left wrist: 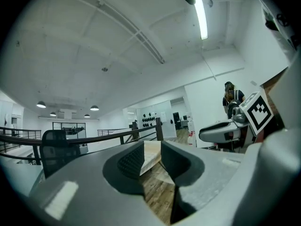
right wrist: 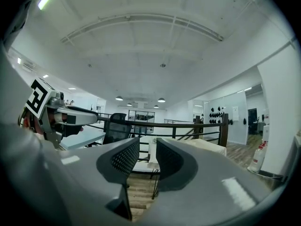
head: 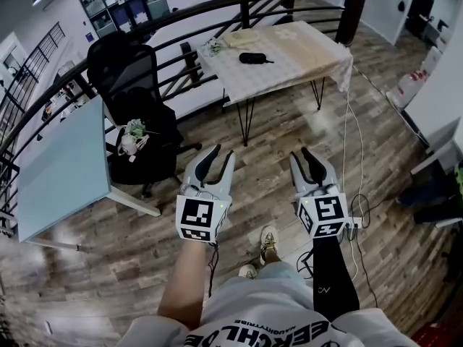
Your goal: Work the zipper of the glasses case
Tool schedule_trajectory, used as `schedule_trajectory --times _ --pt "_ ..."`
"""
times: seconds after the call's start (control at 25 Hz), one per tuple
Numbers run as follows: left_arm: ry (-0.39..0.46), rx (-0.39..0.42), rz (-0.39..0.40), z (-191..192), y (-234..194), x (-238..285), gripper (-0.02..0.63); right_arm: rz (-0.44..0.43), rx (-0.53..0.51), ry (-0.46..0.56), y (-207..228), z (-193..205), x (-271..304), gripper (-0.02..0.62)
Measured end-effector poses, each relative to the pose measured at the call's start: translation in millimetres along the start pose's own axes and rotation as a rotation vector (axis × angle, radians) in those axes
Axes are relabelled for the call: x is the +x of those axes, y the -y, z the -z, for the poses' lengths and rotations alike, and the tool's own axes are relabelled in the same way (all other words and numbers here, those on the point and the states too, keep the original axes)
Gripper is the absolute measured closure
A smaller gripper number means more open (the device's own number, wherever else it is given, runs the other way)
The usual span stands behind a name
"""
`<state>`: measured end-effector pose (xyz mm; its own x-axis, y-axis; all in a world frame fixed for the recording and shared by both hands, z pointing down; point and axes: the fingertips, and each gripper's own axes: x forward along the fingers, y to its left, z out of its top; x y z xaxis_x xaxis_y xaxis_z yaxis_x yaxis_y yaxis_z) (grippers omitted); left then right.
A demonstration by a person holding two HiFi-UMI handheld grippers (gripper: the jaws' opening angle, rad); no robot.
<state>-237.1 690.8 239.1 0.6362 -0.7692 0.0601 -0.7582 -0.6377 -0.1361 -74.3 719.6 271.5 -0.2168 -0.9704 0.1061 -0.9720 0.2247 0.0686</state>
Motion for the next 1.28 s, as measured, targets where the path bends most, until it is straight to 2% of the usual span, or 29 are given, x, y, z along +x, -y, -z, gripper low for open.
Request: schedule_trajectory --times 0.36,0.64,0.84,1.04,1.28 --pt "0.004 0.02 -0.042 -15.0 -35.9 114.5 0.486 -0.064 0.009 0.035 71.9 -18.3 112.5 0.457" --pt "0.006 0.011 -0.086 -13.5 -51.3 177.4 0.486 -0.109 0.023 0.045 116.5 -14.2 170.7 0.456" --pt "-0.01 0.028 -0.083 -13.0 -56.3 208.1 0.486 -0.111 0.049 0.05 141.0 -13.4 193.3 0.456" --pt "0.027 0.017 -0.08 -24.2 -68.0 234.6 0.486 -0.097 0.056 0.058 161.3 -18.0 212.2 0.456" --pt "0.042 0.017 -0.058 -16.7 -97.4 288.1 0.486 -0.076 0.032 0.042 181.8 -13.1 256.8 0.456"
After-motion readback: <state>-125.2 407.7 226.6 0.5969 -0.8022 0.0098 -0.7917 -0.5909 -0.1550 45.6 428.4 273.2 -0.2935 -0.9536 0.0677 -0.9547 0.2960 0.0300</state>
